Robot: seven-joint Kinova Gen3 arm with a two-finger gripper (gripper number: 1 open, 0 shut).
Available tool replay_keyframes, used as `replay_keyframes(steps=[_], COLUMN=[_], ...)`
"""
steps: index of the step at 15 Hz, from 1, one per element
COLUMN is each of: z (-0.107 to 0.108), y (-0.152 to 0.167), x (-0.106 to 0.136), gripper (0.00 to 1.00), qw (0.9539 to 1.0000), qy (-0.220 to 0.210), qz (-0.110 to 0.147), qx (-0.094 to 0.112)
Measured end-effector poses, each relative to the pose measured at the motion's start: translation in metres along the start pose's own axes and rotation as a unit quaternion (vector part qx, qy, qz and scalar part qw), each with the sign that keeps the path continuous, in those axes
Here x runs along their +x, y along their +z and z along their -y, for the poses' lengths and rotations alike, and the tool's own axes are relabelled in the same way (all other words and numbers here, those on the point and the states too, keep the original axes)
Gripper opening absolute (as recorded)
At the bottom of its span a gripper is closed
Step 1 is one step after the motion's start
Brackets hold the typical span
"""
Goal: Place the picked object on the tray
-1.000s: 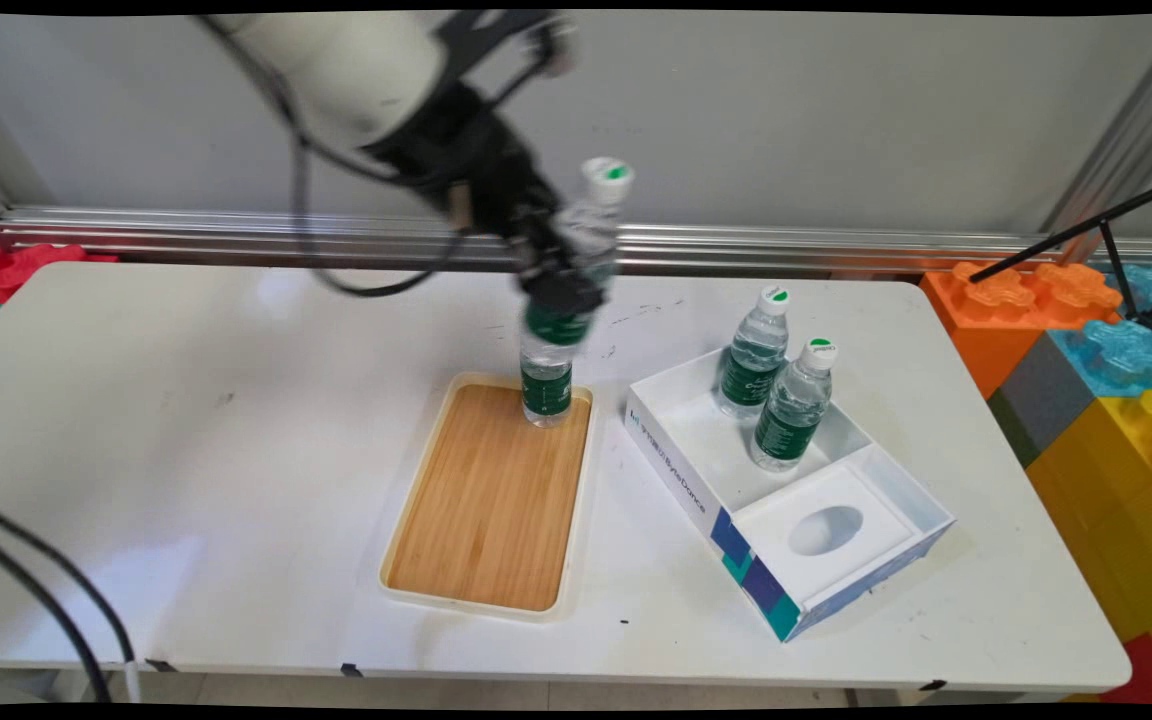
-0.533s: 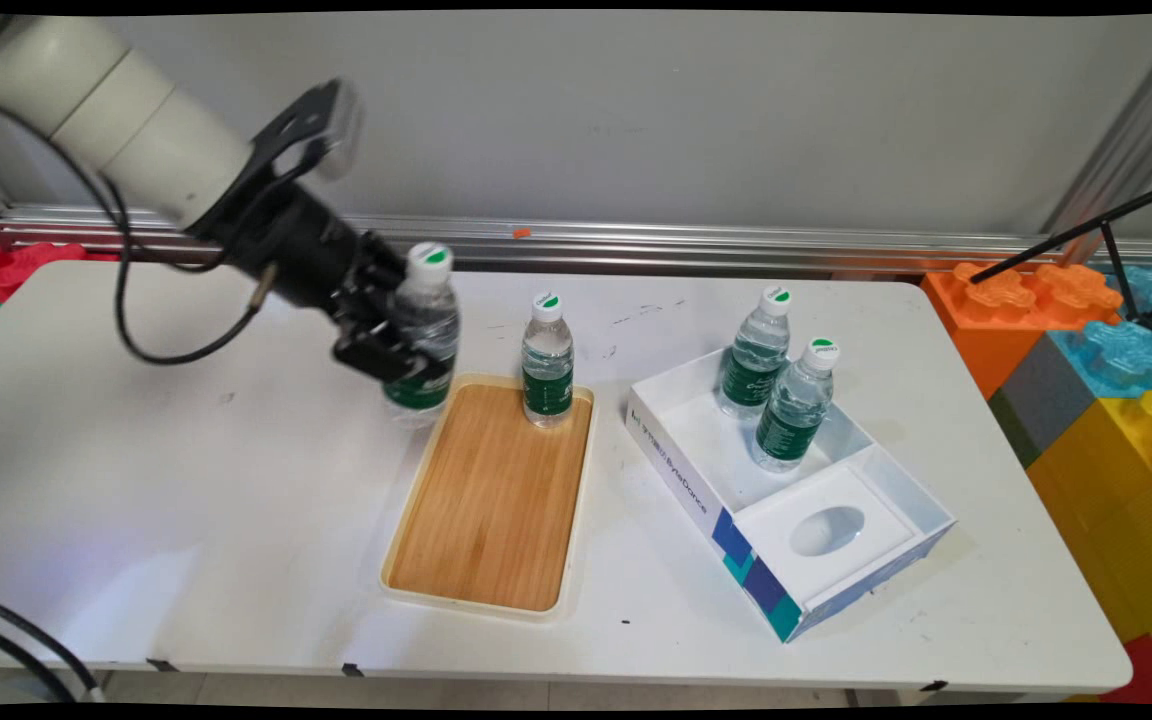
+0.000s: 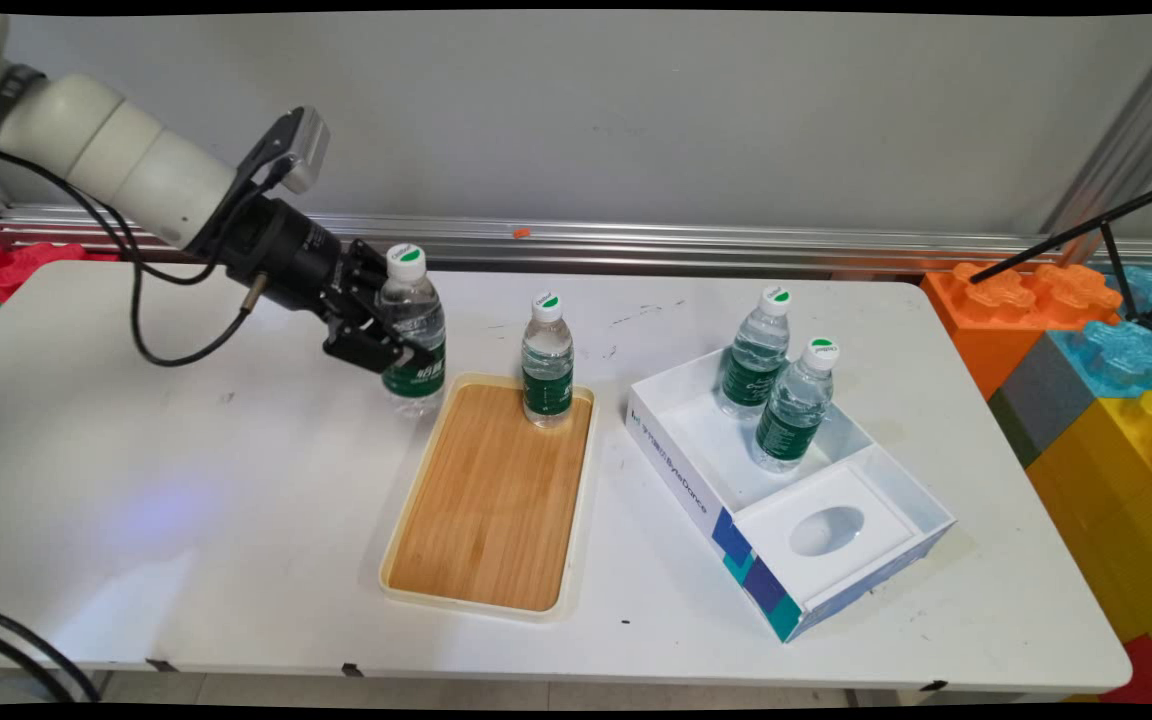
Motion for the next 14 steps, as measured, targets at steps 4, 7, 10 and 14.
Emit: replay_keyframes(steps=[4, 7, 10, 14], z=[0.018, 0.024, 0.030, 0.036], y=[0.014, 0.023, 0.039, 0.061], x=[-0.014, -0.021, -0.032, -0.044], gripper=[0.00, 0.00, 0.00, 0.00], qw=[0.9996, 0.9991, 0.9980, 0.9962], qy=[0.008, 0.016, 0.031, 0.049], qz=[-0.025, -0.035, -0.046, -0.056], qx=[-0.006, -0.017, -0.030, -0.045])
